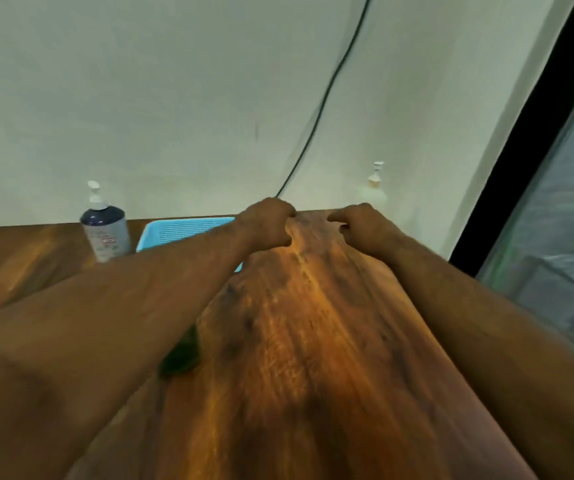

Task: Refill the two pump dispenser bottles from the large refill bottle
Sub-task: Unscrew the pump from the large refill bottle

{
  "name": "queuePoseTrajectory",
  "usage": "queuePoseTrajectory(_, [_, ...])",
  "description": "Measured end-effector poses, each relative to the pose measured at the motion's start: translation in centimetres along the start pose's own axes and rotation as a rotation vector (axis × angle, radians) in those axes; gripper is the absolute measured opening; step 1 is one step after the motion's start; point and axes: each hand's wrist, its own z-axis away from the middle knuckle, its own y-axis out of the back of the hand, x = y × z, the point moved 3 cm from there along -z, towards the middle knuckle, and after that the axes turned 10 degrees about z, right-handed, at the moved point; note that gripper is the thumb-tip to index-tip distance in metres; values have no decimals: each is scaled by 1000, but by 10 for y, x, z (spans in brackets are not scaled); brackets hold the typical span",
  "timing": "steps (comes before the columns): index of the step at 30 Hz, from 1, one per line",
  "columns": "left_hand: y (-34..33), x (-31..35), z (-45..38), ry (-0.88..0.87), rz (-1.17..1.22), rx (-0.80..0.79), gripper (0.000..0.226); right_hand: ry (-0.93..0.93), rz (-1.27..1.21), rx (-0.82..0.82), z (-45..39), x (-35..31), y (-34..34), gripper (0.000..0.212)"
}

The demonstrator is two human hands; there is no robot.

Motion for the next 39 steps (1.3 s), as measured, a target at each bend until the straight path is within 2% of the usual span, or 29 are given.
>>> queuePoseTrajectory(2, [-23, 3, -21, 30, 9, -49, 49, -94, -124, 24, -7, 32, -20, 35])
queuePoseTrajectory(6, [-70, 6, -55, 82, 10, -153, 54, -280, -175, 27, -29, 92, -59, 41])
queuePoseTrajectory(12, [-126, 5, -100, 182, 119, -303, 90, -415, -339, 142, -58, 145, -91, 56])
queuePoseTrajectory(15, [-138, -3, -114, 229, 85, -451, 79, -446, -389, 237, -74, 155, -104, 54])
queuePoseTrajectory(17, [-143, -7, -122, 230, 69, -490, 78, -500, -414, 343, -82, 157, -113, 58])
queuePoseTrajectory(21, [-148, -9, -128, 214, 44, -453, 81, -632, -531, 596, -94, 152, -124, 74])
queuePoseTrajectory(23, [-149, -10, -129, 205, 36, -442, 78, -669, -566, 654, -101, 150, -130, 86])
queuePoseTrajectory(26, [-150, -10, -129, 208, 61, -420, 79, -692, -631, 620, -112, 148, -140, 98])
queuePoseTrajectory(32, [-147, -20, -115, 198, 110, -255, 79, -688, -745, 644, -108, 142, -135, 81])
queuePoseTrajectory(36, [-143, -22, -87, 210, 252, -169, 81, -608, -792, 637, -82, 114, -118, 81])
queuePoseTrajectory(39, [-133, -24, -66, 214, 454, -171, 74, -519, -821, 529, -57, 82, -105, 81])
